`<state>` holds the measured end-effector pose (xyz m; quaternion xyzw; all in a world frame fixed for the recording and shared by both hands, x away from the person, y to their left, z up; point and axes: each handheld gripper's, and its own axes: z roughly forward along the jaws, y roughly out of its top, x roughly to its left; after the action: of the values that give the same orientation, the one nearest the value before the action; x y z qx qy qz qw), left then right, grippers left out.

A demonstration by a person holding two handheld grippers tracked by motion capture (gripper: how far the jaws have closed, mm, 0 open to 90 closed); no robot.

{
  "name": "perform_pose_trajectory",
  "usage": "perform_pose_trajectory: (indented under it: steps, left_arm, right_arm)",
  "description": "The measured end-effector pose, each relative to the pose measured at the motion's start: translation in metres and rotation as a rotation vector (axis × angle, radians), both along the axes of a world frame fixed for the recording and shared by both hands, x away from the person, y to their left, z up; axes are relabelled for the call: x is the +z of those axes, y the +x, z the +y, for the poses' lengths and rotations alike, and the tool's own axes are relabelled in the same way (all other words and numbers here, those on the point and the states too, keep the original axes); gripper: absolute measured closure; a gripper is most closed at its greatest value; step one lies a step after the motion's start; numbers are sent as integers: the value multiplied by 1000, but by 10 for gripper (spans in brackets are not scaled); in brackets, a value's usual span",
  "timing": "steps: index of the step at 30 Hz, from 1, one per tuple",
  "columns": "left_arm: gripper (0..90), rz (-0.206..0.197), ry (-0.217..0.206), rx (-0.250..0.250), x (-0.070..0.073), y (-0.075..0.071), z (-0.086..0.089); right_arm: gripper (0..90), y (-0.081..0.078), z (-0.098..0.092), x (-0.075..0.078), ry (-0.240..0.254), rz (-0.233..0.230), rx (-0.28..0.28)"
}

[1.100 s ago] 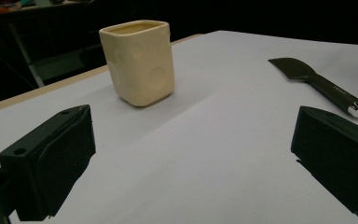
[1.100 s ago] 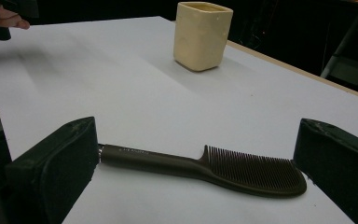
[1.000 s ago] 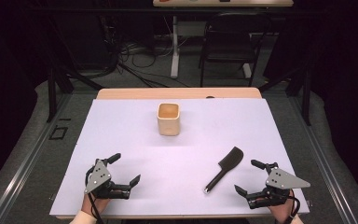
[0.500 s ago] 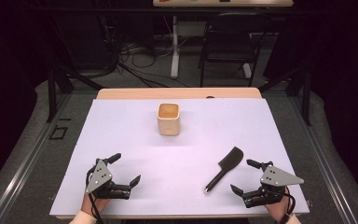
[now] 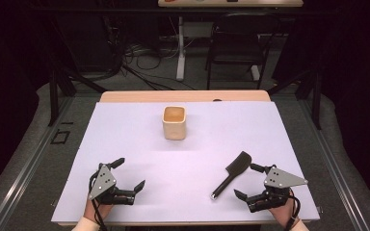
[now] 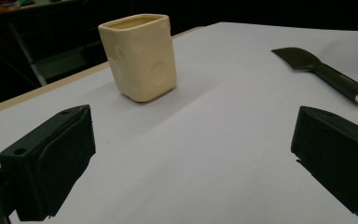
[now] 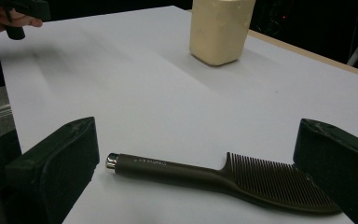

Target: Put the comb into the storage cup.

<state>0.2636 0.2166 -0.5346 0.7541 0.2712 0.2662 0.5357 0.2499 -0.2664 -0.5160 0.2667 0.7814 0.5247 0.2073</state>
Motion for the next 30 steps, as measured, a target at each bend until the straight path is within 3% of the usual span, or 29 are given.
perform_pose_trajectory:
  steps: [6,12,30]
  left_arm:
    - [0,-2,2,0,0,0,0]
    - [0,3,-1,7,-1,2,0]
    - [0,0,6,16,-1,3,2]
  right_arm:
    - [0,4,9,-1,-7,27,28]
    - [0,14,19,-6,-34,93,69]
    - [0,27,38,-9,-61,126,92]
